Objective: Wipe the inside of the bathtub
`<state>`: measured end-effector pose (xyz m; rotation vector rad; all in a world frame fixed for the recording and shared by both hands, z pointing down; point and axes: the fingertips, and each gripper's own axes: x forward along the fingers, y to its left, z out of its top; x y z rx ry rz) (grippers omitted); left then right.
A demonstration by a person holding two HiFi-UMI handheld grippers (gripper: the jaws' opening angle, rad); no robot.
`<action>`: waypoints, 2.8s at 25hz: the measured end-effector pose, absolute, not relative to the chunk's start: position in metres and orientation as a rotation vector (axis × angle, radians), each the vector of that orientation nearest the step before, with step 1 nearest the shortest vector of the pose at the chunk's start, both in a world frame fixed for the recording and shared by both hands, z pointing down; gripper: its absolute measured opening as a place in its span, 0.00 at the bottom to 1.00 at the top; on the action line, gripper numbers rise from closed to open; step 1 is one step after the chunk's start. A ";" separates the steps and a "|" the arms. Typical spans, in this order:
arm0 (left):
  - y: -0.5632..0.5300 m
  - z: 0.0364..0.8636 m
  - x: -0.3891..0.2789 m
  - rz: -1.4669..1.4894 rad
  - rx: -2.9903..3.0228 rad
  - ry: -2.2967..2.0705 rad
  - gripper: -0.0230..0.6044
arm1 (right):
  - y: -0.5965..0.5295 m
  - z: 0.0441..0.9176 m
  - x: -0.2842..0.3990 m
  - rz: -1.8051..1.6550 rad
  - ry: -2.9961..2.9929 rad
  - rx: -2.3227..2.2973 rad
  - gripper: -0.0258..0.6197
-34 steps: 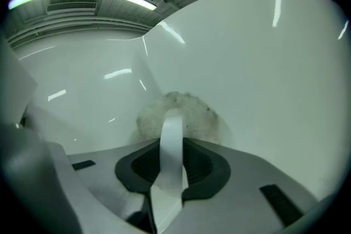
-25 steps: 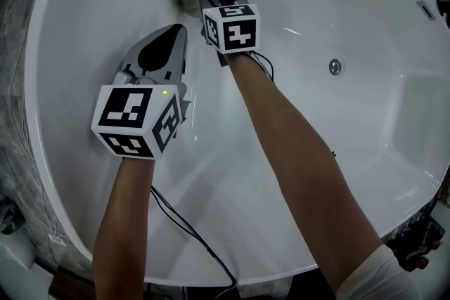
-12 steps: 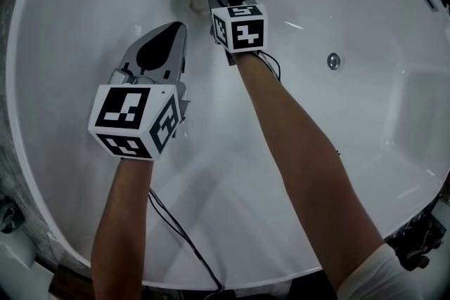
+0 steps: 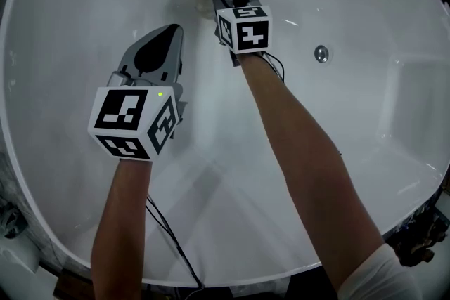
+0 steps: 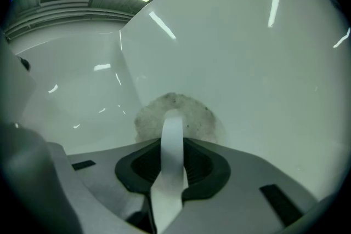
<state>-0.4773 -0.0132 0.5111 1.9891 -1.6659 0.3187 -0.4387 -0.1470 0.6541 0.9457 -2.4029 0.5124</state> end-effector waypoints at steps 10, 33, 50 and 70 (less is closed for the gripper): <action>-0.029 0.505 -0.433 0.340 2.023 -1.637 0.05 | -0.161 0.653 -0.381 0.509 -2.382 0.981 0.19; -0.049 0.508 -0.309 0.399 2.055 -1.599 0.05 | -0.195 0.665 -0.213 0.521 -2.333 1.090 0.19; -0.075 0.540 -0.175 0.402 2.061 -1.559 0.05 | -0.221 0.697 -0.072 0.510 -2.305 1.100 0.19; -0.120 0.519 -0.046 0.397 2.141 -1.478 0.05 | -0.258 0.666 0.060 0.491 -2.293 1.162 0.19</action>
